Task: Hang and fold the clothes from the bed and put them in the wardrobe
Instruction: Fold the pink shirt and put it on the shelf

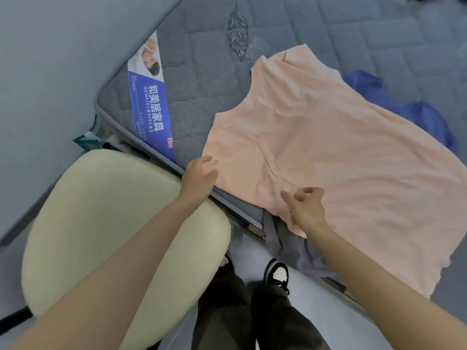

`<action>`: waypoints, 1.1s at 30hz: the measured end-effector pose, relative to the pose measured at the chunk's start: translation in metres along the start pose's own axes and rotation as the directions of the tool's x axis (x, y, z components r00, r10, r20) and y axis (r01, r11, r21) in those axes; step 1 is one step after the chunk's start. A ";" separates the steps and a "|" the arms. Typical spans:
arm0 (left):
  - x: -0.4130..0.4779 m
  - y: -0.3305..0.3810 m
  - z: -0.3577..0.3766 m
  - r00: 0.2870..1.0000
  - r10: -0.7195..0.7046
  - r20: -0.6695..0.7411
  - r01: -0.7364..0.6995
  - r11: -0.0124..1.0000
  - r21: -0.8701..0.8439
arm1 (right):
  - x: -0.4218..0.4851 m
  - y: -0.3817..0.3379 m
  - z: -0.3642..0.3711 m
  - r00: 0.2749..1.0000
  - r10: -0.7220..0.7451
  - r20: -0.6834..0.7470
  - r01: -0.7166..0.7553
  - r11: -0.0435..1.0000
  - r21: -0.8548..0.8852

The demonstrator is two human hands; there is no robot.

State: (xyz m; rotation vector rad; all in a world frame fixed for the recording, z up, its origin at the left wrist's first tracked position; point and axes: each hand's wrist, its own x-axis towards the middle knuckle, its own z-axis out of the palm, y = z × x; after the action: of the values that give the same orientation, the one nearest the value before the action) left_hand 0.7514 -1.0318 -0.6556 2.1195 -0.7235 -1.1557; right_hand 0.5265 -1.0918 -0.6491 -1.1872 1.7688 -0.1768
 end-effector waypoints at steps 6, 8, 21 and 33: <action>0.018 -0.021 0.012 0.993 0.090 0.076 -0.102 0.981 0.166 | 0.004 0.016 0.013 0.995 -0.004 0.102 0.035 0.953 -0.302; 0.021 -0.024 0.014 0.993 0.079 0.093 -0.101 0.961 0.257 | 0.004 0.017 0.010 0.998 0.012 0.061 0.005 0.962 -0.273; 0.012 -0.018 0.007 0.964 0.220 -0.149 -0.135 0.887 0.441 | -0.012 0.016 0.004 0.963 -0.269 -0.009 0.245 0.891 -0.381; 0.020 0.005 0.057 0.946 0.292 0.139 -0.302 0.648 0.699 | 0.015 0.009 0.000 0.973 -0.206 -0.101 0.149 0.902 -0.406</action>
State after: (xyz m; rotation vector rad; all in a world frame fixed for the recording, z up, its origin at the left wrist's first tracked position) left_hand 0.7108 -1.0635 -0.6871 2.4464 -1.6877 -0.7550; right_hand 0.5200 -1.0986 -0.6641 -1.6669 1.8736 -0.0066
